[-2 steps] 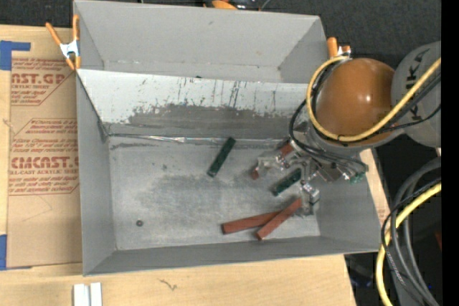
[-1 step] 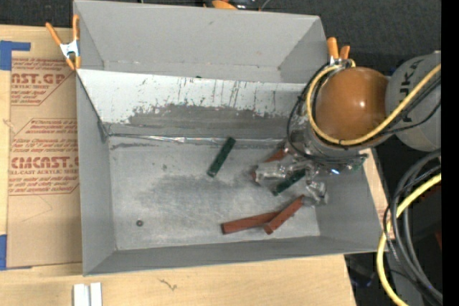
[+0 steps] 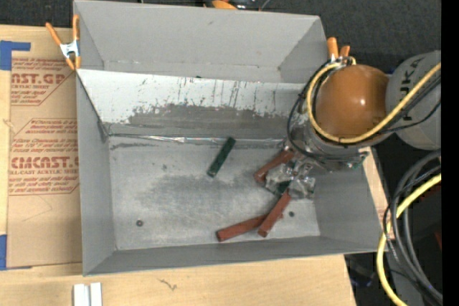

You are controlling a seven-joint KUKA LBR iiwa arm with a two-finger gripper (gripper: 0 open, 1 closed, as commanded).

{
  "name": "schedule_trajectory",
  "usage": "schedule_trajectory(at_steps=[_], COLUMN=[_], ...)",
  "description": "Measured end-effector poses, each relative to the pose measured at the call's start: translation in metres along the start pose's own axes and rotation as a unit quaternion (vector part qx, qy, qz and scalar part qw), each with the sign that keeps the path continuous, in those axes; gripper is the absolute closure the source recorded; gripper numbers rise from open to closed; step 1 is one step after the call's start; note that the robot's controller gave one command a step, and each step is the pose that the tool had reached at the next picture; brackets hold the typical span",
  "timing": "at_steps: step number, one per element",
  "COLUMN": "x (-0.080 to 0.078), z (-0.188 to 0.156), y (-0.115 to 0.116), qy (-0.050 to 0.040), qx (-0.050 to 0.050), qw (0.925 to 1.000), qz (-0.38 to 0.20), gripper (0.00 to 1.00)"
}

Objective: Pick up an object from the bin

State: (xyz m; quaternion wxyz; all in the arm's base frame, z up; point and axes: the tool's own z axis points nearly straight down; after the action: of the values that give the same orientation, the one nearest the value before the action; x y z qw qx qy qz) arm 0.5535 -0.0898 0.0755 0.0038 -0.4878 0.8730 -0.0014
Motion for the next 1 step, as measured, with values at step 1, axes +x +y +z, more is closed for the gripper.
schedule_trajectory(at_steps=[1], x=[0.0112], z=[-0.114], y=[-0.0167], qy=[0.0005], qx=[-0.001], qw=[0.9882], qz=[-0.153], gripper=[1.0])
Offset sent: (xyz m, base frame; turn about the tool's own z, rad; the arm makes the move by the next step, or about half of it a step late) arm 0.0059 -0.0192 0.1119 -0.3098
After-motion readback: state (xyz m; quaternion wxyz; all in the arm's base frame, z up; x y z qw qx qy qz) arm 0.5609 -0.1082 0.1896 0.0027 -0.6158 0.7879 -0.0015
